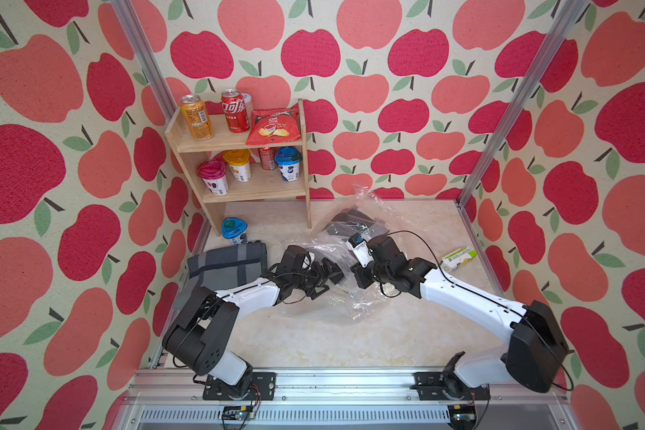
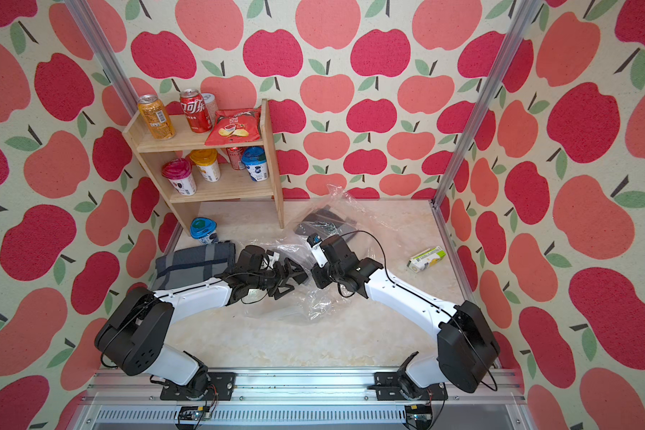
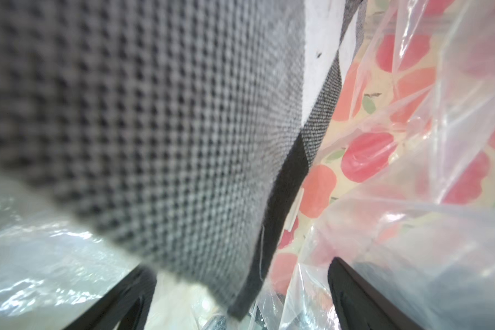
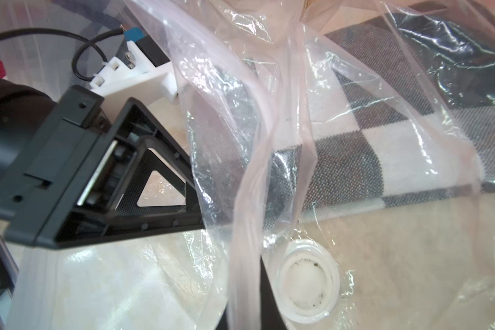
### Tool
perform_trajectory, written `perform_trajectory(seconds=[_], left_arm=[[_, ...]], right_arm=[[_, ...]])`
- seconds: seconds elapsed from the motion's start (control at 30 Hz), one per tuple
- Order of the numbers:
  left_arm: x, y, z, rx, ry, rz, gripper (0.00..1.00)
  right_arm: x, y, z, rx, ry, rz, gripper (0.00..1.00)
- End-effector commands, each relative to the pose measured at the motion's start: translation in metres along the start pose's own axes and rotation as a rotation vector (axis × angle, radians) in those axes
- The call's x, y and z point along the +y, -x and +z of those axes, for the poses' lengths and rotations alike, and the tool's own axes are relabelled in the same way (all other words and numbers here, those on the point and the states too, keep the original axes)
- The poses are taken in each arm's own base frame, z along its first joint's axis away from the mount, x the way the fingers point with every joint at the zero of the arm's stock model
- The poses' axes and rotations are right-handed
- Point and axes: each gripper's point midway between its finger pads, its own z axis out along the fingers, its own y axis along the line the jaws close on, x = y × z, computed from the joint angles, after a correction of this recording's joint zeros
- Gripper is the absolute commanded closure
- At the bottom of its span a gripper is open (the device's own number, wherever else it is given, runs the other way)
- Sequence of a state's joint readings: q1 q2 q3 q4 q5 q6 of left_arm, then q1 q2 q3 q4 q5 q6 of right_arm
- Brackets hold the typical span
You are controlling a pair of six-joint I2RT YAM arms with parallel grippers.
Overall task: Take the scarf out of the vacuum bag
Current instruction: Take out the scarf from the vacuum bag.
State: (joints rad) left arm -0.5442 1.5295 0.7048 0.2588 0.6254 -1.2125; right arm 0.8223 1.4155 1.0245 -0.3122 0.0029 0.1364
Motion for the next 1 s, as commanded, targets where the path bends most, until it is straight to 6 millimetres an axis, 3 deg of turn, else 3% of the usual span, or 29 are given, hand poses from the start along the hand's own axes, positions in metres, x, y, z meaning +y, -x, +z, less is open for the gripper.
perform_trajectory(seconds=[0.0,0.27,0.57,0.73,0.97], left_arm=[[-0.003,-0.005,0.005,-0.004,-0.056,0.003,0.03],[-0.003,0.004,0.028,-0.060,-0.213,-0.095,0.08],[-0.034,0.006,0.008,-0.145,-0.247,-0.033,0.09],[-0.037,0.001,0.001,-0.133,-0.239,-0.044,0.11],[-0.033,0.000,0.005,-0.116,-0.220,-0.055,0.13]], right_arm=[[-0.005,-0.016,-0.006,0.040,-0.016,0.019,1.00],[-0.006,-0.021,-0.006,0.053,-0.024,0.023,1.00],[-0.009,-0.043,-0.002,0.122,-0.066,-0.006,1.00],[-0.007,-0.053,0.004,0.151,-0.066,-0.011,1.00],[-0.005,-0.050,0.006,0.141,-0.064,-0.012,1.00]])
